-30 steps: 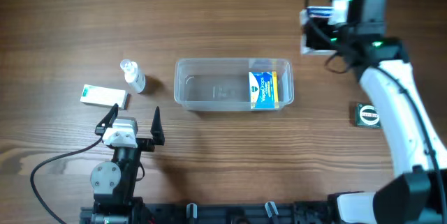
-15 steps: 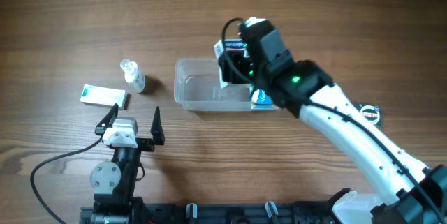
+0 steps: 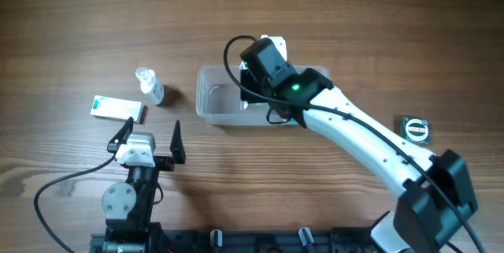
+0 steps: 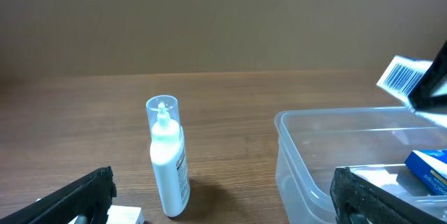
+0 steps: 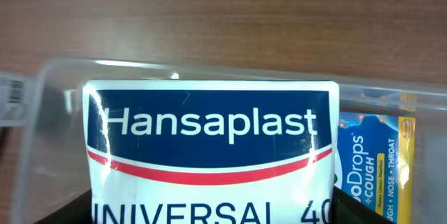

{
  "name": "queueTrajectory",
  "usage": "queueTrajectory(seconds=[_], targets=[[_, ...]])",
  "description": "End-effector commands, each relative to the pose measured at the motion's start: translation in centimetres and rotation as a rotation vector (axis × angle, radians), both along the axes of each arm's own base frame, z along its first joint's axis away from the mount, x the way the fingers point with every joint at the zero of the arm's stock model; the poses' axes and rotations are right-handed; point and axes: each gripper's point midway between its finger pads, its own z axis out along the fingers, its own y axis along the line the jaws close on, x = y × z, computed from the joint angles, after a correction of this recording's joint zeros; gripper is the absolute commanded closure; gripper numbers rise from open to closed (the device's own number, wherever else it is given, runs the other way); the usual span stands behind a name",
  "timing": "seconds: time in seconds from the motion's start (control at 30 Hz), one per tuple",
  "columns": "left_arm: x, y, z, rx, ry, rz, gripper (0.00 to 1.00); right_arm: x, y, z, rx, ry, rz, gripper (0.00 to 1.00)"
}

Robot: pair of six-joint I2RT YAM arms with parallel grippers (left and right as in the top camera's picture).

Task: Pack container
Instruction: 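Carry the Hansaplast box into the container beside the VapoDrops box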

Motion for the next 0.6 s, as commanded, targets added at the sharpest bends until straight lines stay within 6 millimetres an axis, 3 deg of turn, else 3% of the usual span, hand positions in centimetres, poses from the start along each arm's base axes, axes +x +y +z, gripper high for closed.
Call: queueTrajectory(seconds=[0.0,0.17,0.57], targets=[[0.0,-0.3,-0.2,0.021,-0.003,-0.018,0.00,0.2,-0.4,-1.9,-0.040,0.025,-0.039,0.25],[0.0,-0.3,-0.2,0.021,-0.004,-0.018,0.00,0.5,-1.0,-3.3,-0.090,0.034,-0.055,0.24],[0.0,-0.3,-0.2,0.021,-0.003,-0.018,0.00,0.7,-2.0,-4.3,-0.157,0.032,-0.081,0.21]])
